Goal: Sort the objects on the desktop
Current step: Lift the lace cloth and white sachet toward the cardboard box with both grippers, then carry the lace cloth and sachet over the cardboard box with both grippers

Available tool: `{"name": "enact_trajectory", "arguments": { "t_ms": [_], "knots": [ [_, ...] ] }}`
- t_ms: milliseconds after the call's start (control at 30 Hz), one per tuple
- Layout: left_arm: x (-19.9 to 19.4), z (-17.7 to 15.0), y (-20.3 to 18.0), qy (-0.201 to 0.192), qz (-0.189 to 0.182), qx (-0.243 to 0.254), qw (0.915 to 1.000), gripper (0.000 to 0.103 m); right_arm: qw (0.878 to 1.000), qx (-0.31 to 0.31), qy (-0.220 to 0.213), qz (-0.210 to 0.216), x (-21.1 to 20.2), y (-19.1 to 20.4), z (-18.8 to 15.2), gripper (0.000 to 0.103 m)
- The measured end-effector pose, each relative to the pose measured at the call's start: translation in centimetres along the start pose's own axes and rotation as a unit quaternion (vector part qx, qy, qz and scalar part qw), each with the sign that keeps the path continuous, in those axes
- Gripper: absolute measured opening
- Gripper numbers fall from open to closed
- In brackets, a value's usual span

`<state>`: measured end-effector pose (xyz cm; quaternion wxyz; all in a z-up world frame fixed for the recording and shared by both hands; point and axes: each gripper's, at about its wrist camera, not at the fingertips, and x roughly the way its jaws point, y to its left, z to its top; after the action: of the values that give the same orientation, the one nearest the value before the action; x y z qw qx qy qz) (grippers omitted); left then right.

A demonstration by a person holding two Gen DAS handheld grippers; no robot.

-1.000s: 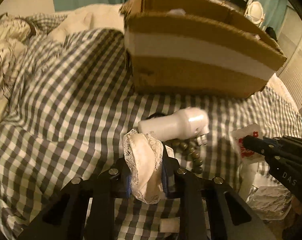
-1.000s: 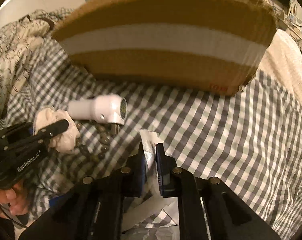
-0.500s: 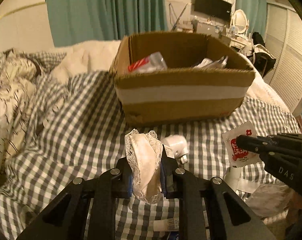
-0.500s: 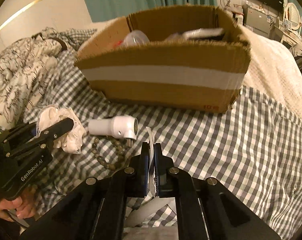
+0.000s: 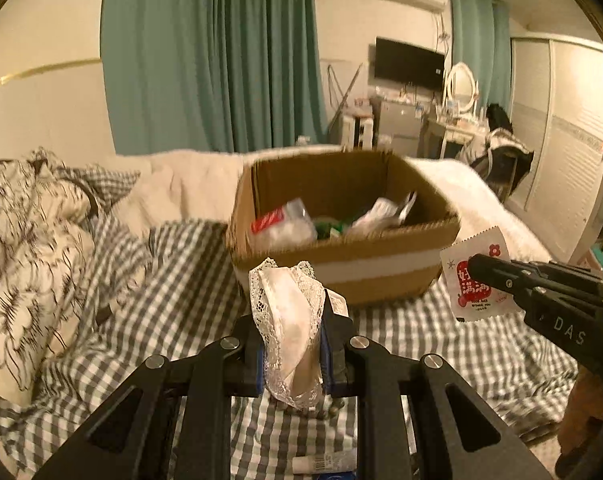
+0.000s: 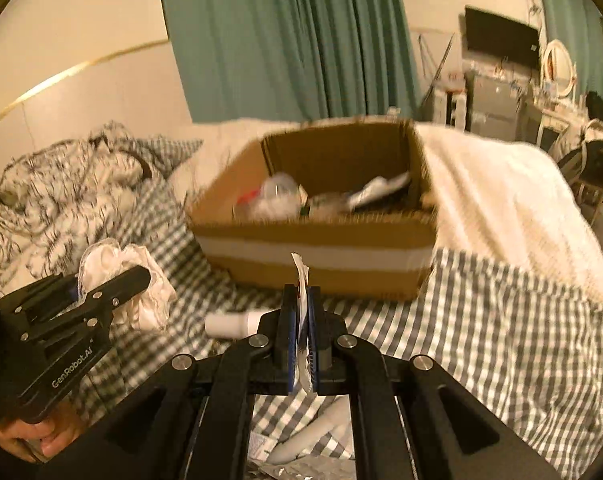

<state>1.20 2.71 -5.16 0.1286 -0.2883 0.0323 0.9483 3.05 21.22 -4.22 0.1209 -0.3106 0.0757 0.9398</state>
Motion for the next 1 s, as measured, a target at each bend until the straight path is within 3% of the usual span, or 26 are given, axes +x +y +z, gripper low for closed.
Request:
{"name": "enact_trajectory", "arguments": {
  "t_ms": [333,500,867,1000],
  "knots": [
    [-3.5,3.9,-0.2,-0.063,0.002,-0.003,0.9980,0.020,0.997,-0.030,-0.069,0.012,-4.2,2.4,2.6,0.004],
    [-4.5,5.6,-1.0,-0.088,0.022,0.012,0.9959,0.020,0.993,-0.035,-0.112,0.012,-6.8,3.1,4.4,0.004],
    [-4.5,9.8,-0.8,-0.119,0.011,0.008,0.9928,0.020,0.984,-0.042,-0.173,0.009,-9.4,3.5,8.6,0.004],
    [-2.7,11.1,-1.4,-0.103,0.004,0.017,0.9945,0.020,0.983,-0.042,-0.180,-0.003,-8.8,3.2,10.4,0.004]
  ]
}}
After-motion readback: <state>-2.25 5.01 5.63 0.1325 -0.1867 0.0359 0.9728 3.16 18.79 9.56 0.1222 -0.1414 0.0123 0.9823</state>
